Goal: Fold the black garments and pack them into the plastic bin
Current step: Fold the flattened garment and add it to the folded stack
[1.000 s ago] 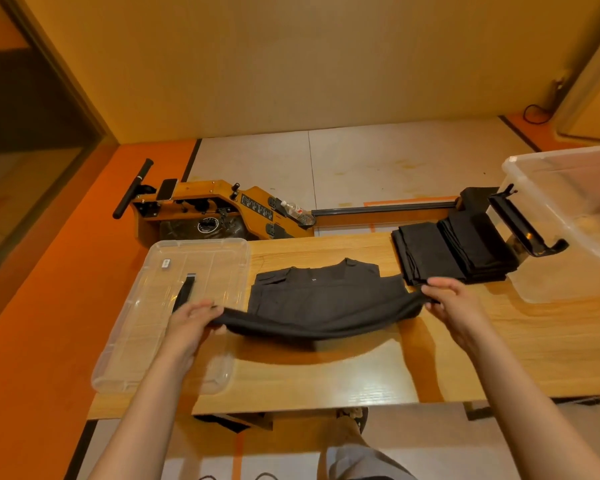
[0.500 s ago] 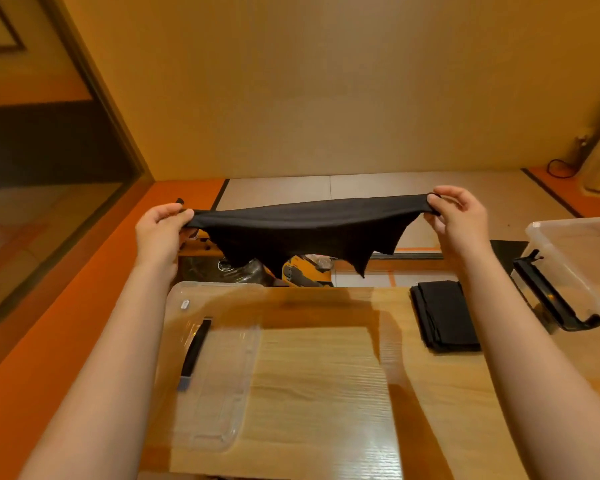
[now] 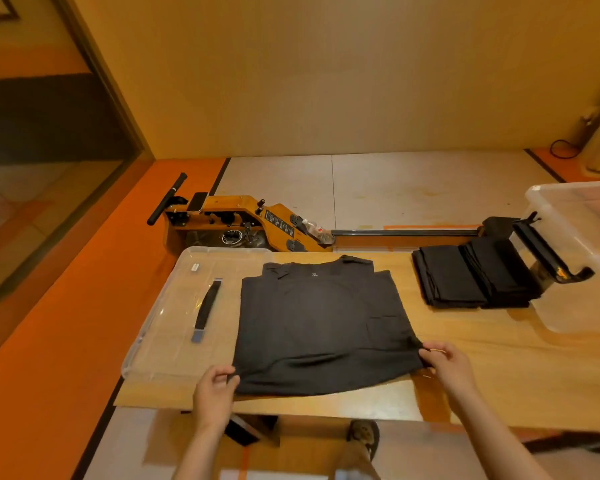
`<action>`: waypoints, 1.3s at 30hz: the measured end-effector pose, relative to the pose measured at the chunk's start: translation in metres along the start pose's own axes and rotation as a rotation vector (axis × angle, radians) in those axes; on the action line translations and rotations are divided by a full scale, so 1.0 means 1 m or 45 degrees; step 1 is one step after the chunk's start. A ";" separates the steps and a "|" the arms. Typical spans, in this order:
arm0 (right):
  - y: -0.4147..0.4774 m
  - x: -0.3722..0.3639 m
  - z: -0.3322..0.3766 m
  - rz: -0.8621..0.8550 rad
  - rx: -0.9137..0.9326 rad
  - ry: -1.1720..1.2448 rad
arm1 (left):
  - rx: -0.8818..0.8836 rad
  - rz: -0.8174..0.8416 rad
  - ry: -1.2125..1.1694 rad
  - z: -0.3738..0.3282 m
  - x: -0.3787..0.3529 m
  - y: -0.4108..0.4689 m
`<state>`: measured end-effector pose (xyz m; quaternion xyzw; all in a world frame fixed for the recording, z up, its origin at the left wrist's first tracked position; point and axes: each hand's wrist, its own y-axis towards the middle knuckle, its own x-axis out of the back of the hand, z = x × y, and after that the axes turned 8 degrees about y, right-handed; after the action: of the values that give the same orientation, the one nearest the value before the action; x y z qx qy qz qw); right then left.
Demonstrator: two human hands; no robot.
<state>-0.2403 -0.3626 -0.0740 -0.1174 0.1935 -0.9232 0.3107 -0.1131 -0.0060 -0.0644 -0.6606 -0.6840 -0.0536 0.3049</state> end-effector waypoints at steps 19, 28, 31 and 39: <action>0.029 -0.034 0.011 -0.011 0.574 -0.977 | -0.462 -0.061 0.573 -0.030 -0.022 0.062; 0.113 -0.079 0.039 0.217 0.643 -1.423 | -0.623 0.129 1.064 -0.062 -0.059 0.146; 0.123 -0.078 0.037 0.189 0.667 -1.479 | -0.578 0.051 1.060 -0.066 -0.062 0.147; 0.102 -0.058 0.052 0.264 0.451 -0.880 | -0.560 0.351 0.662 -0.078 -0.032 0.134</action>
<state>-0.1239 -0.4166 -0.0771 -0.3455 -0.0739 -0.8121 0.4643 0.0375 -0.0542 -0.0609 -0.7607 -0.4601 -0.3240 0.3235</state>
